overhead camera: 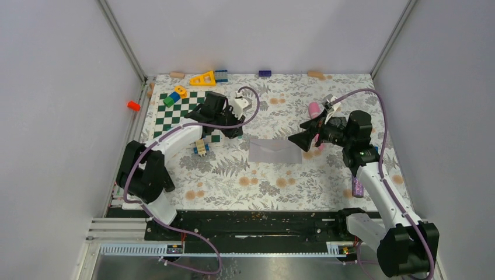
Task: Place the letter into the envelope and seal it
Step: Place the solid glue at the center of the board.
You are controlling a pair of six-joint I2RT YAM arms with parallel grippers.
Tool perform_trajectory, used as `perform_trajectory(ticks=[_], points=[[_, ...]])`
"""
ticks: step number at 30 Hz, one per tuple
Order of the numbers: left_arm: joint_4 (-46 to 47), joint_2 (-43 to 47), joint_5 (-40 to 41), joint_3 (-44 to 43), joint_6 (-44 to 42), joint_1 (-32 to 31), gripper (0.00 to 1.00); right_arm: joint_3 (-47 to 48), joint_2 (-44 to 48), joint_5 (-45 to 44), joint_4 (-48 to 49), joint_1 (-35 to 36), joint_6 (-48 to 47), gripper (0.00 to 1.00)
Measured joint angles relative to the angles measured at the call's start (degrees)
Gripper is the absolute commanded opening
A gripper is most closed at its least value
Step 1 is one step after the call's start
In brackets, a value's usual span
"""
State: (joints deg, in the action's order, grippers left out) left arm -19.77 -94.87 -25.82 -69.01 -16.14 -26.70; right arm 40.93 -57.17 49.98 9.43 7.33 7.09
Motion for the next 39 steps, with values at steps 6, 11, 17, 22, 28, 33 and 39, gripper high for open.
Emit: perform_trajectory(ticks=[6, 11, 17, 22, 28, 33, 39], points=[[10.43, 0.0, 6.36, 4.48, -0.13, 0.37, 0.18, -0.74, -0.85, -0.02, -0.11, 0.0, 0.0, 1.0], [17.66, -0.04, 10.16, 7.89, 0.85, 0.44, 0.19, -0.94, -0.85, -0.02, 0.26, 0.0, -0.02, 1.0], [19.85, -1.31, 13.6, 7.87, 5.46, 0.5, 0.16, -1.38, -0.85, 0.0, 0.28, 0.0, 0.0, 1.0], [21.88, -1.09, 17.81, 10.12, 10.88, -0.02, 0.18, -1.4, -0.87, 0.07, 0.33, -0.11, 0.11, 1.0], [24.2, -0.22, 24.61, 15.98, 13.03, -3.37, 0.19, -1.49, -1.11, 0.2, 0.76, -0.22, 0.5, 1.0], [26.95, -0.22, 29.09, 17.62, 13.64, -4.74, 0.2, -1.51, -1.14, 0.24, 1.16, -0.22, 0.85, 1.0], [30.4, -0.22, 33.66, 19.04, 13.68, -5.88, 0.2, -1.53, -1.31, 0.61, 1.73, -0.22, 1.29, 1.0]])
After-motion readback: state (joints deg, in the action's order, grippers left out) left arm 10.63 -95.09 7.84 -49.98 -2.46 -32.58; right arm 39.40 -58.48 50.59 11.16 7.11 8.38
